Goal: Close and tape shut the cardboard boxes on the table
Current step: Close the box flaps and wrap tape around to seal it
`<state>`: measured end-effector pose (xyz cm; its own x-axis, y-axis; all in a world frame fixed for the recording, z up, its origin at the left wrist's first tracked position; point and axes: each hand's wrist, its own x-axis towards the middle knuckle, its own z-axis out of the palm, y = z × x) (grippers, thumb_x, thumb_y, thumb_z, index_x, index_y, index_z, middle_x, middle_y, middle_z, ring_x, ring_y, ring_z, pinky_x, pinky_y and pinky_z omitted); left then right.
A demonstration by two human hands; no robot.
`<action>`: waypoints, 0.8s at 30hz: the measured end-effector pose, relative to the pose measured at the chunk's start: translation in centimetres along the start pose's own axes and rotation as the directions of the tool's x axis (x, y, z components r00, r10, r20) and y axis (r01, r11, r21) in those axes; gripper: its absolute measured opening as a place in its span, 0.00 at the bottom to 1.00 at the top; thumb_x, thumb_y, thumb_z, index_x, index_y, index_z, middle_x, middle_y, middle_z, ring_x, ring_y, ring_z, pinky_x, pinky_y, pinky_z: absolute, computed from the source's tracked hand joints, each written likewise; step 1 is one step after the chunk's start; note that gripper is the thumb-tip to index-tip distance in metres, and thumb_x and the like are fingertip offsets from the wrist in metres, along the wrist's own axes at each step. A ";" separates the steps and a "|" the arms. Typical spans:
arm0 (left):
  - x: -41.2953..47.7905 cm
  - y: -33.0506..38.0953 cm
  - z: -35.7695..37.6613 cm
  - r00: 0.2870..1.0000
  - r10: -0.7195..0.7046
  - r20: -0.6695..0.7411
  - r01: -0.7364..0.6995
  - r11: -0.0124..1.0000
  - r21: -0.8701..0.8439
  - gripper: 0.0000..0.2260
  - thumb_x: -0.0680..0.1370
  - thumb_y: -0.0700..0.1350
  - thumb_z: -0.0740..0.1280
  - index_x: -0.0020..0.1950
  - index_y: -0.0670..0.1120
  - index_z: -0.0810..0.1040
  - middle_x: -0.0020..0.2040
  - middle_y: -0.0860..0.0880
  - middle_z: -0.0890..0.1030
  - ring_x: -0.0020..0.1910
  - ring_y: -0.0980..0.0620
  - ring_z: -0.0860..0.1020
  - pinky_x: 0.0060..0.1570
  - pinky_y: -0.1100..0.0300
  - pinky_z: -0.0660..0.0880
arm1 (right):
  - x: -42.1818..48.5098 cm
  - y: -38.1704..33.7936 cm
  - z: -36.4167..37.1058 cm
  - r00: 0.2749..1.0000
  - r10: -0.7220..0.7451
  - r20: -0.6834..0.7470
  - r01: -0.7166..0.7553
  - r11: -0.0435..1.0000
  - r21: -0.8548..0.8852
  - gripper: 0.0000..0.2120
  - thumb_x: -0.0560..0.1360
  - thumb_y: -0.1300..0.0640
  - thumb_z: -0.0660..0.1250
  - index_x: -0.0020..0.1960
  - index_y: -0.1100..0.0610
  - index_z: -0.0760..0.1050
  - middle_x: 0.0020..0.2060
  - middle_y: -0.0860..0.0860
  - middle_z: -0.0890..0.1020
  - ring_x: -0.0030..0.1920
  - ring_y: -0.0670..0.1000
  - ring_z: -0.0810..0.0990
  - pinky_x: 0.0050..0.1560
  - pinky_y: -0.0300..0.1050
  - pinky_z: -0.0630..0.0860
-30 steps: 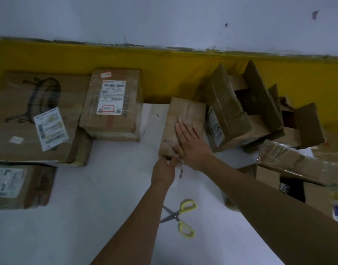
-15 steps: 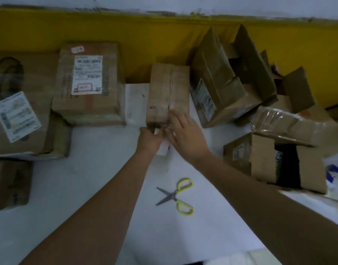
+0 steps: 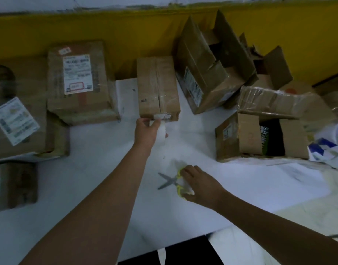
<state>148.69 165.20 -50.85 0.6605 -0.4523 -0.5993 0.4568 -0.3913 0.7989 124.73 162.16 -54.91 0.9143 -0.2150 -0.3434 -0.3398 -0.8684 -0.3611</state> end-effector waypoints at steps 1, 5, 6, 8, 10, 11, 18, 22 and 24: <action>0.1 0.0 -0.1 1.000 -0.002 0.000 0.002 1.000 -0.007 0.13 0.78 0.44 0.69 0.57 0.44 0.67 0.45 0.52 0.76 0.28 0.48 0.82 0.36 0.50 0.82 | 0.0 -0.1 0.2 1.000 0.018 -0.011 -0.019 1.000 -0.020 0.22 0.72 0.44 0.68 0.60 0.57 0.74 0.55 0.53 0.75 0.49 0.53 0.75 0.41 0.46 0.76; 0.7 -0.2 -0.5 1.000 -0.013 -0.011 0.012 0.999 -0.034 0.14 0.76 0.46 0.72 0.55 0.46 0.68 0.54 0.41 0.79 0.36 0.42 0.84 0.34 0.51 0.82 | 0.2 -0.2 -0.4 0.995 0.075 -0.073 -0.083 0.989 -0.119 0.17 0.69 0.43 0.60 0.43 0.56 0.77 0.37 0.51 0.77 0.30 0.52 0.78 0.24 0.42 0.70; 0.9 -0.2 -0.6 1.000 -0.008 -0.017 0.008 0.999 -0.033 0.14 0.76 0.46 0.72 0.54 0.46 0.69 0.56 0.38 0.79 0.39 0.41 0.84 0.34 0.51 0.82 | 0.3 -0.1 -0.8 0.988 0.114 -0.108 -0.123 0.990 -0.073 0.17 0.70 0.42 0.60 0.44 0.55 0.77 0.35 0.50 0.78 0.28 0.52 0.78 0.24 0.42 0.71; 1.1 -0.2 -0.6 1.000 0.012 -0.018 -0.013 0.999 -0.034 0.12 0.77 0.44 0.71 0.51 0.45 0.69 0.54 0.36 0.80 0.39 0.43 0.84 0.31 0.53 0.81 | 0.8 0.5 -2.6 0.953 0.264 -0.149 -0.252 0.963 0.098 0.15 0.72 0.43 0.66 0.49 0.53 0.75 0.38 0.48 0.80 0.33 0.51 0.81 0.31 0.43 0.76; 1.2 0.0 -0.6 1.000 0.012 -0.014 -0.012 0.999 -0.036 0.09 0.78 0.43 0.70 0.50 0.44 0.70 0.52 0.36 0.81 0.34 0.47 0.84 0.27 0.57 0.79 | 1.9 1.7 -4.7 0.911 0.403 -0.080 -0.349 0.861 0.370 0.14 0.72 0.46 0.73 0.51 0.51 0.74 0.40 0.45 0.82 0.37 0.45 0.80 0.37 0.40 0.77; 1.2 -0.1 -0.6 1.000 0.013 -0.016 -0.013 1.000 -0.009 0.09 0.78 0.44 0.70 0.52 0.42 0.71 0.52 0.37 0.81 0.35 0.48 0.83 0.29 0.58 0.78 | 2.6 2.2 -5.8 0.893 0.443 -0.076 -0.358 0.804 0.474 0.12 0.72 0.49 0.75 0.50 0.51 0.76 0.39 0.45 0.82 0.37 0.44 0.80 0.37 0.35 0.75; 1.9 -0.5 -1.5 0.990 0.131 -0.051 -0.106 0.934 0.341 0.09 0.78 0.50 0.69 0.52 0.46 0.75 0.49 0.49 0.78 0.49 0.50 0.76 0.47 0.62 0.69 | 6.3 2.6 -10.2 0.904 0.424 0.061 -0.360 0.675 0.643 0.12 0.72 0.44 0.73 0.45 0.53 0.85 0.41 0.57 0.85 0.45 0.60 0.83 0.42 0.49 0.79; 1.7 0.5 -2.3 0.998 -0.014 0.057 -0.005 0.943 0.332 0.11 0.80 0.52 0.65 0.58 0.48 0.77 0.51 0.47 0.78 0.47 0.48 0.77 0.48 0.58 0.75 | 7.5 1.5 -12.6 0.814 0.477 0.331 -0.580 0.639 0.506 0.26 0.72 0.33 0.67 0.54 0.55 0.82 0.46 0.55 0.82 0.43 0.51 0.78 0.35 0.42 0.76; 1.4 0.9 -2.5 0.992 -0.099 0.083 0.071 0.955 0.288 0.12 0.80 0.51 0.63 0.61 0.49 0.77 0.56 0.45 0.78 0.54 0.44 0.77 0.58 0.51 0.76 | 8.3 1.0 -13.8 0.739 0.484 0.468 -0.671 0.588 0.451 0.29 0.71 0.32 0.67 0.56 0.56 0.78 0.47 0.51 0.79 0.46 0.49 0.76 0.36 0.40 0.76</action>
<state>151.49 166.20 -50.84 0.5601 -0.4764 -0.6778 0.3120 -0.6366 0.7053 134.97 153.32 -46.15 0.4082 -0.3707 -0.8342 -0.9129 -0.1652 -0.3733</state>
